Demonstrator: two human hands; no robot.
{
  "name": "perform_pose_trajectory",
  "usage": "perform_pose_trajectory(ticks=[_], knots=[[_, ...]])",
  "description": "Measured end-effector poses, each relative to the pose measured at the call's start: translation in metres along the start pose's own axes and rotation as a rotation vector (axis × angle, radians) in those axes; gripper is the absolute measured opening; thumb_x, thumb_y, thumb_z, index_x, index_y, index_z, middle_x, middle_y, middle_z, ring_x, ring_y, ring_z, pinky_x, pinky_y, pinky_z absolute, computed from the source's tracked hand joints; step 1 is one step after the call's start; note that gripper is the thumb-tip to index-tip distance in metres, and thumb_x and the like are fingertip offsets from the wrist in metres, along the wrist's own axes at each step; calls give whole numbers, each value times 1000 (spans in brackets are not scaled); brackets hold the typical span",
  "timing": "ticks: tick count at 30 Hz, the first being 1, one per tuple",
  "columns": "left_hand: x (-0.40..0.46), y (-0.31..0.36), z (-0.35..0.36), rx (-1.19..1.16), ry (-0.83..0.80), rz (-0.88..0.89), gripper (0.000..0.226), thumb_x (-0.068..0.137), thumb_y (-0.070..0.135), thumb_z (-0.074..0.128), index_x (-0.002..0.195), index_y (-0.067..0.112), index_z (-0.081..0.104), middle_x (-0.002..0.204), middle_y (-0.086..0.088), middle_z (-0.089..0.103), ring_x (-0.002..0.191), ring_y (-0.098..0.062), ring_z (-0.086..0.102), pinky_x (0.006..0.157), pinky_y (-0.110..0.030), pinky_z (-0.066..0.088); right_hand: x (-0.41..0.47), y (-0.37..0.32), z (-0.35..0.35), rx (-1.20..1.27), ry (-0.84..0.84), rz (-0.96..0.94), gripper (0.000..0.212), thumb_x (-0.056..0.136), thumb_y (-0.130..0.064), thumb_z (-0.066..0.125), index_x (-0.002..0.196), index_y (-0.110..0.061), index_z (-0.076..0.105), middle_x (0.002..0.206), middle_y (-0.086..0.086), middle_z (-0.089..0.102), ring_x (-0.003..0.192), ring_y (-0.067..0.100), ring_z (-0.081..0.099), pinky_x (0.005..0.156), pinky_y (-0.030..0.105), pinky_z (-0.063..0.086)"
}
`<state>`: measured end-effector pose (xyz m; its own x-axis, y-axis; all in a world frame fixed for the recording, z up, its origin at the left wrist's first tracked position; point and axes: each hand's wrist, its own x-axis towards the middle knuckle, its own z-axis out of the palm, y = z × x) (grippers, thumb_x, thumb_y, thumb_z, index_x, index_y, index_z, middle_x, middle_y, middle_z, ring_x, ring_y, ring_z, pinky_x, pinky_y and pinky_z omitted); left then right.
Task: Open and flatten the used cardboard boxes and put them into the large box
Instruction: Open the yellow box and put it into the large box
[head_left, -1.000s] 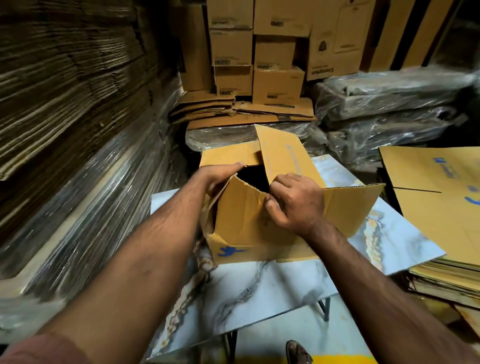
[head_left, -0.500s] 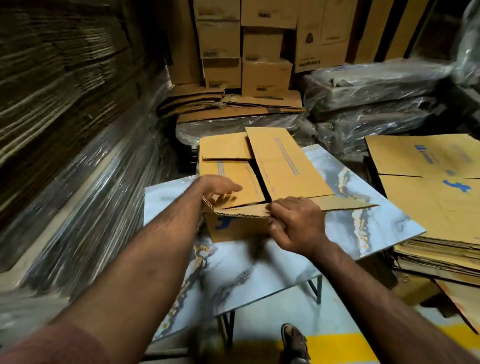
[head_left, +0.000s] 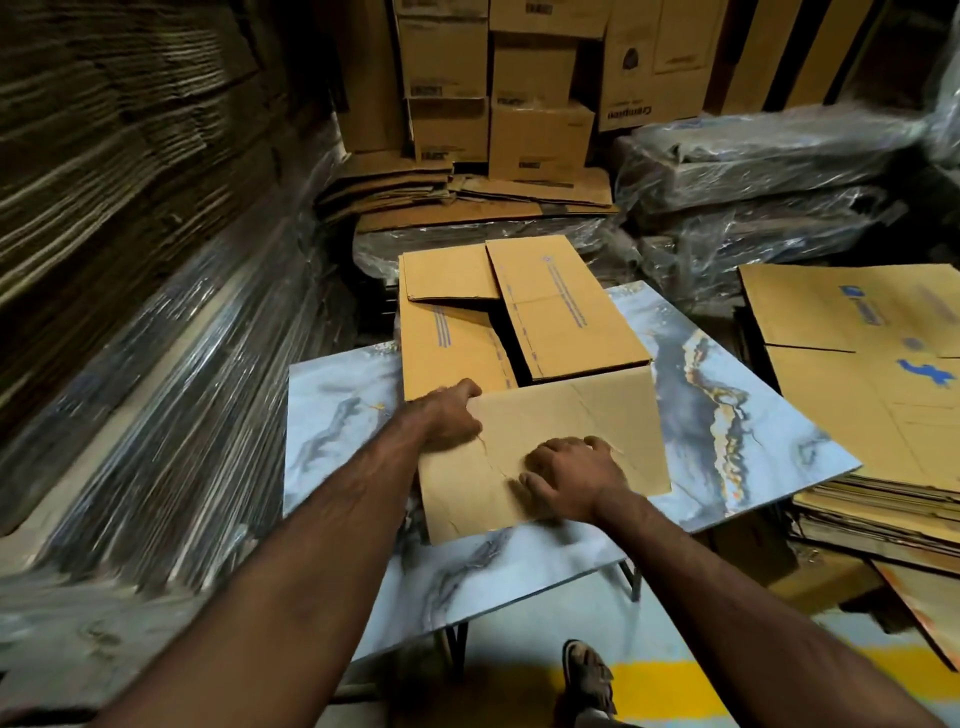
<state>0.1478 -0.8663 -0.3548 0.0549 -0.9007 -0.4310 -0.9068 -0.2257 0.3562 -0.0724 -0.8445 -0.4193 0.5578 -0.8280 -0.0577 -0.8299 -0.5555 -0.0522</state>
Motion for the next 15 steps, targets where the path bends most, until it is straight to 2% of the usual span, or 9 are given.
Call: perform_pose_trajectory(ticks=[3, 5, 7, 8, 10, 12, 14, 15], knots=[[4, 11, -14, 91, -117, -31, 59, 92, 28, 58, 145, 29, 34, 130, -7, 58, 104, -27, 61, 88, -39, 55, 18, -4, -13, 56, 263, 5, 42, 97, -46, 35, 86, -18, 65, 91, 5, 67, 87, 29, 63, 78, 37, 40], [5, 24, -26, 188, -247, -26, 50, 95, 22, 57, 142, 22, 41, 119, -10, 63, 93, -26, 62, 76, -35, 52, 35, -10, -27, 163, 404, 17, 40, 98, -40, 39, 80, -15, 64, 83, 9, 66, 79, 34, 62, 66, 37, 42], [7, 38, -34, 275, -353, 12, 39, 99, 16, 50, 138, 12, 48, 120, -16, 63, 88, -26, 55, 71, -34, 44, 56, -17, -43, 278, 464, 25, 43, 96, -42, 34, 84, -14, 64, 85, 11, 65, 80, 34, 60, 65, 39, 45], [7, 43, -36, 319, -369, 30, 36, 100, 15, 47, 135, 8, 52, 125, -17, 62, 91, -25, 53, 73, -32, 41, 68, -19, -49, 342, 449, 27, 46, 96, -45, 30, 88, -14, 63, 89, 10, 65, 83, 34, 60, 67, 40, 46], [11, 46, -32, 404, -295, 35, 37, 101, 21, 46, 132, 5, 57, 133, -16, 57, 102, -25, 54, 82, -32, 42, 95, -22, -58, 517, 392, 22, 45, 99, -46, 26, 94, -16, 59, 94, 9, 63, 86, 31, 58, 69, 39, 43], [20, 38, -19, 367, -132, -62, 47, 98, 39, 48, 139, 16, 51, 144, -16, 43, 124, -31, 48, 100, -40, 43, 120, -27, -66, 773, 305, 53, 40, 105, -43, 28, 99, -14, 55, 98, 8, 61, 89, 26, 56, 74, 35, 37], [29, 29, -5, 329, -15, -145, 64, 95, 53, 48, 150, 23, 32, 155, -15, 21, 143, -35, 23, 113, -49, 28, 139, -31, -68, 1025, 170, 131, 47, 107, -44, 26, 120, -9, 54, 119, 9, 58, 109, 26, 54, 88, 34, 37], [33, 25, 1, 345, -21, -166, 72, 95, 57, 47, 154, 25, 22, 160, -15, 9, 149, -35, 9, 117, -53, 17, 146, -33, -67, 1080, 113, 159, 53, 107, -45, 24, 133, -7, 49, 132, 9, 53, 122, 26, 49, 98, 33, 34]])
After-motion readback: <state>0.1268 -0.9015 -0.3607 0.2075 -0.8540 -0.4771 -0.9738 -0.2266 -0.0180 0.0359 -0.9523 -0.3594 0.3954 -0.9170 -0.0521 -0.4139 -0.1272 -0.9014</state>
